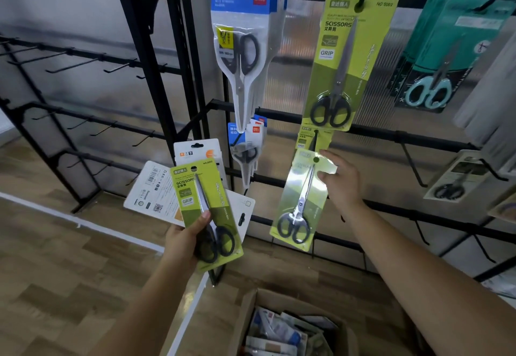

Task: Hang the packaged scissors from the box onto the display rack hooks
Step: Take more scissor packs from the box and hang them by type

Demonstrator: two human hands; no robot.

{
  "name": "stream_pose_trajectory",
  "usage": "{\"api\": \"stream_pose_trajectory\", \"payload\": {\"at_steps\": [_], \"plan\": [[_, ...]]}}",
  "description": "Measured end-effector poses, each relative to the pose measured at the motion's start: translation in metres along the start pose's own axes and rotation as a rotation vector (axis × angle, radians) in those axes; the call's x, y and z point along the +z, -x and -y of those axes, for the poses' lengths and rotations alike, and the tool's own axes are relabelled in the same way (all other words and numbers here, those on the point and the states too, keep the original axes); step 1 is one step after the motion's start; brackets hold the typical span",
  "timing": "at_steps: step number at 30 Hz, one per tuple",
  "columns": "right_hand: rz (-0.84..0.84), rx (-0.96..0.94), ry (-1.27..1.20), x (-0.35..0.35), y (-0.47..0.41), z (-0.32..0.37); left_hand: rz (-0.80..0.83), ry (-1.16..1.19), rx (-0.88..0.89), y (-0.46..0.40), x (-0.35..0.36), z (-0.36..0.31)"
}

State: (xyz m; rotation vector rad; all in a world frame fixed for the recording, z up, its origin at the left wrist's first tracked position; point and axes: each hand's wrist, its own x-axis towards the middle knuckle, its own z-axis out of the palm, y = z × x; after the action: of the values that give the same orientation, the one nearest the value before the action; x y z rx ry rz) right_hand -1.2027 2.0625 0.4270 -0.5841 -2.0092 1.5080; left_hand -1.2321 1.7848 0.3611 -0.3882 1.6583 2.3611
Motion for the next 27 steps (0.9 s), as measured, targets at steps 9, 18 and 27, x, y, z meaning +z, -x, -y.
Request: {"api": "stream_pose_trajectory", "payload": {"at_steps": [9,18,27], "plan": [[0.055,-0.012,0.131,0.006,-0.015,-0.024,0.009,0.032,-0.019,-0.005,0.015,-0.002],[-0.230,0.168,0.234,0.024,-0.055,-0.016,0.027,0.062,-0.057,-0.008,0.027,-0.005],[0.400,0.163,-0.053,0.053,0.070,-0.003,0.030,0.091,-0.072,0.013,0.043,-0.003]]}}
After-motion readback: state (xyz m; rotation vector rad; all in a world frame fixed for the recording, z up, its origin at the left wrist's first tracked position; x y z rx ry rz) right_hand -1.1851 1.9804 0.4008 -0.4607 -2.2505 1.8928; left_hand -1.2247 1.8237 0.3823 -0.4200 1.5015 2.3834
